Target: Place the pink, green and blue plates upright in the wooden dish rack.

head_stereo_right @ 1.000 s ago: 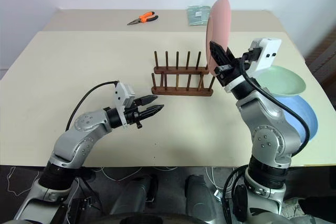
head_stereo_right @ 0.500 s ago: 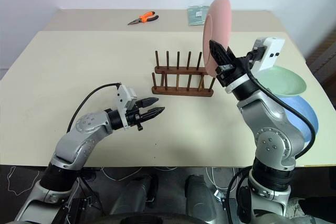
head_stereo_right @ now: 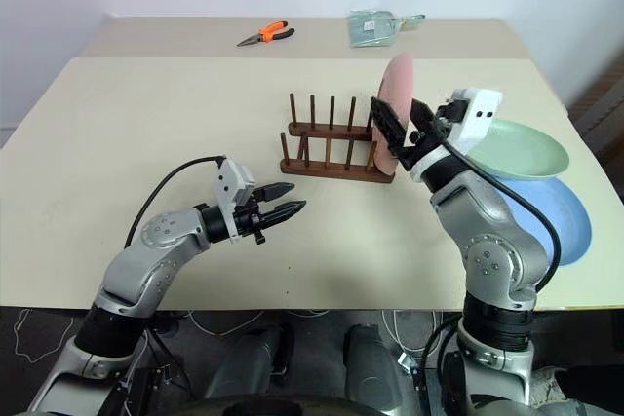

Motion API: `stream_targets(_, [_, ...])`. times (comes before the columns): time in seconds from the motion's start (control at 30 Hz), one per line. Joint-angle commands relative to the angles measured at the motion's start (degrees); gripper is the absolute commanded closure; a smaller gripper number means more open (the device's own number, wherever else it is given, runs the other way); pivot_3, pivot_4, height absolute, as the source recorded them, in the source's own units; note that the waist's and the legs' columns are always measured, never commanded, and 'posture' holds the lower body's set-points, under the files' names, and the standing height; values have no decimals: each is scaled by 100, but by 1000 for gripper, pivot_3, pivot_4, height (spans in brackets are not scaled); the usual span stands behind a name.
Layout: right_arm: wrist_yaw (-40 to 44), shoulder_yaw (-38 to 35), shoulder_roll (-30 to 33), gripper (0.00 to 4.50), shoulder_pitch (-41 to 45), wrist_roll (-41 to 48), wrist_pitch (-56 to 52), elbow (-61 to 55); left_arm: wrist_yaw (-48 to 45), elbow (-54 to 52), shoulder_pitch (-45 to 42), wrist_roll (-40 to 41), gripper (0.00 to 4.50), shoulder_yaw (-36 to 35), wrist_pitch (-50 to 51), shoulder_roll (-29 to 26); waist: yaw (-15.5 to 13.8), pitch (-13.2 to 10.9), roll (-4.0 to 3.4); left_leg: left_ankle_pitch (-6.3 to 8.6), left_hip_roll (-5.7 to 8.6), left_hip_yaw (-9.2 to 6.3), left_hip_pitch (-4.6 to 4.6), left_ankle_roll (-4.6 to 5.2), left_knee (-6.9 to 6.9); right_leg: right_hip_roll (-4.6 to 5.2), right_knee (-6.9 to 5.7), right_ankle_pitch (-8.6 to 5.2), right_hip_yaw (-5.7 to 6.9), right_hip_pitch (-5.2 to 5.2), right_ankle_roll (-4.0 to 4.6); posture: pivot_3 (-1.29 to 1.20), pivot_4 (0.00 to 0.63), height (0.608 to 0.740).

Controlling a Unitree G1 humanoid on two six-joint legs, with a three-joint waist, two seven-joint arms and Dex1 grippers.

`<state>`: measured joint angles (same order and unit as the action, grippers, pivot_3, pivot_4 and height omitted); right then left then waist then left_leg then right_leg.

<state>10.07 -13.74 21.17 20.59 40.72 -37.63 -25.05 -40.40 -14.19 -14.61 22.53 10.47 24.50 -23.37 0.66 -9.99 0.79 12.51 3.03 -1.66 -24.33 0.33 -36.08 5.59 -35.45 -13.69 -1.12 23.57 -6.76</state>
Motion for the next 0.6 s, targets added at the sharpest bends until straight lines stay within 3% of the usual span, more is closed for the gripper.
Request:
stream_targets(0.03, [679,-193,681,301,115,-459,628,-202,-14,-168,23,-23,2405,-33,-16,9,-12,0,-1,0,0,1,0,1,-1,0,1,0,1,-1,0,0,150,738])
stream_targets(0.17, [1613,-1048,1548,301,-167,-9,651,-6,-33,-163,49,-5,2405,-83,-4,-17,-34,-1,-1,4,0,-1,-3,8,-4,0,12,-1,5,-9,-2,0,150,738])
stream_targets(0.27, [2348,-1509,2316,301,-776,-160,643,279,-62,-129,53,-9,2405,-100,-12,-35,-94,0,0,7,-1,-2,-2,13,-6,1,21,-1,8,-16,-2,0,150,738])
stream_targets(0.33, [2602,-1373,2832,301,-1224,-878,955,639,-95,-82,39,-35,2405,-85,-30,-45,-107,0,0,9,-1,2,-2,16,-8,3,23,-2,6,-18,-1,0,150,738])
stream_targets(0.43, [2557,-637,3599,301,-1778,-2623,2057,1499,-141,22,-39,-104,2405,-19,-67,-21,-104,3,-6,9,-1,11,0,16,-12,6,24,-3,1,-18,2,0,150,738])
stream_targets(0.6, [2156,396,4073,301,-1677,-4372,3283,2804,-168,90,-114,-173,2405,34,-88,49,-90,3,-12,9,-2,16,2,16,-15,2,23,-3,-4,-16,2,0,150,738])
